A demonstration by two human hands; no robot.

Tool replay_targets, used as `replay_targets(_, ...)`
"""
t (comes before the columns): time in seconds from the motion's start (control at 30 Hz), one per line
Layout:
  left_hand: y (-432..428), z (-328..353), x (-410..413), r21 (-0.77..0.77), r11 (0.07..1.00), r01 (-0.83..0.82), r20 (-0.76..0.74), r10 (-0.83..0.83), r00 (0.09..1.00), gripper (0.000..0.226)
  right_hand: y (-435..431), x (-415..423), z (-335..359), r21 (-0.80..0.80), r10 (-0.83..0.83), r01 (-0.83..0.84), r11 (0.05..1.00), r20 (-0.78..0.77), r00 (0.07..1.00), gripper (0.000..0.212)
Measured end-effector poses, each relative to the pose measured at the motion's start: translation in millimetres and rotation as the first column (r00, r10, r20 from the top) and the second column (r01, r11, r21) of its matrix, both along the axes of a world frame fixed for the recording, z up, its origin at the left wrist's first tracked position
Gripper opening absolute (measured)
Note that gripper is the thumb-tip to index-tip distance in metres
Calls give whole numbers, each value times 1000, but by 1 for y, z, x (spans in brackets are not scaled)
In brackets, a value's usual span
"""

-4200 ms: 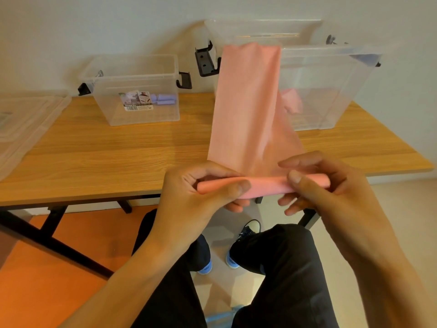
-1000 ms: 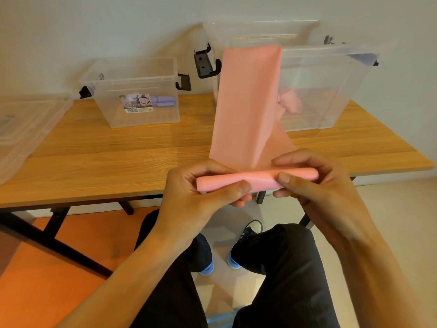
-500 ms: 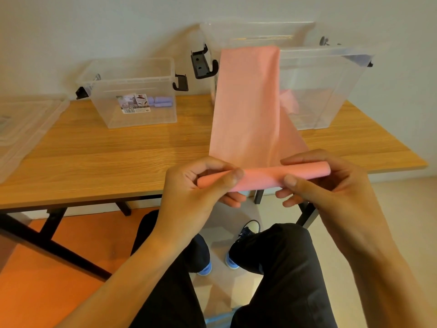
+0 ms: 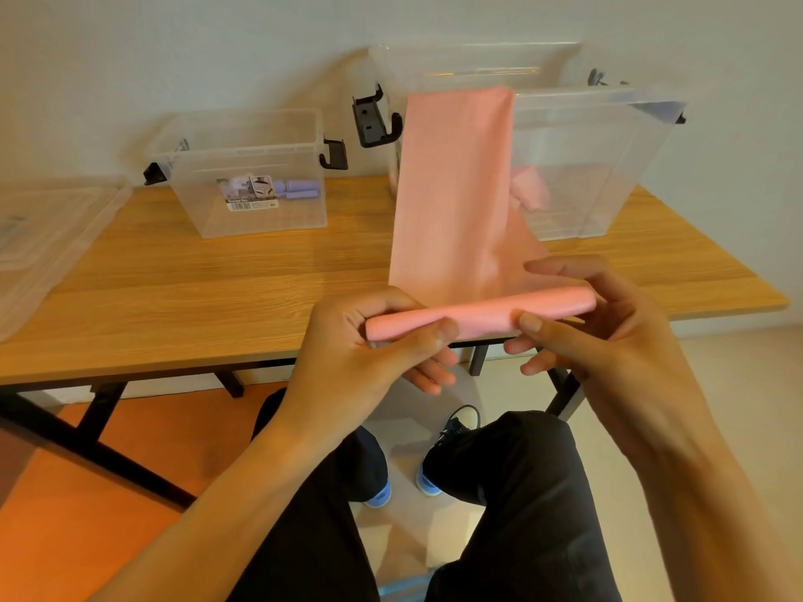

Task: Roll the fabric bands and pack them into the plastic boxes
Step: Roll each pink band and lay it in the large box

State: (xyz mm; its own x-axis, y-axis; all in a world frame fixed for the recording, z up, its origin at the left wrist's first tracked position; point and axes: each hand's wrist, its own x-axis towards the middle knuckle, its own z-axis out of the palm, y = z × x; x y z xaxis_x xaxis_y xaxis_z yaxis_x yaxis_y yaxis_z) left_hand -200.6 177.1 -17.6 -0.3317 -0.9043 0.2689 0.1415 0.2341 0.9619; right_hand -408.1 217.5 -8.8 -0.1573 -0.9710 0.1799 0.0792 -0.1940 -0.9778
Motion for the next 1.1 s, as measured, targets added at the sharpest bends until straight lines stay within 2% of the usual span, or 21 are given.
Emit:
replay_targets(0.13,-3,0,1,5,1000,30,11,-30,999,17,-1,-1,0,-14,-4,3,1000,-34,999,30)
replay_targets(0.3,-4,-3,-2,20,1000,12,-7,-12,1000,26,0,-1,0,24,-66,68,997,-78,995,28)
replay_targets(0.43,-17,28,-4,36,999,41,-4,-40,999,31,-9,-3,23,-6,-57,57,998,-145,988,21)
replay_targets(0.6,-94,148,-25,62,995,74,35,-77,996,19,-76,-28,136,-90,-102,82,993,-244,964,26)
replay_targets(0.73,-162,255,-48,106,990,92,21,-95,995,27,-147,-48,233,-94,-154,135,986,-244,957,29)
replay_targets(0.9,-232,353,-66,136,985,103,-58,-96,994,14,-213,-57,331,-128,-173,145,981,-241,955,34)
replay_targets(1.0,-255,408,-68,101,990,101,-153,-85,985,12,-238,-57,391,-211,-184,141,967,-200,962,34)
replay_targets(1.1,-267,439,-65,48,995,92,-182,-82,980,15,-252,-55,434,-257,-176,126,958,-182,967,31)
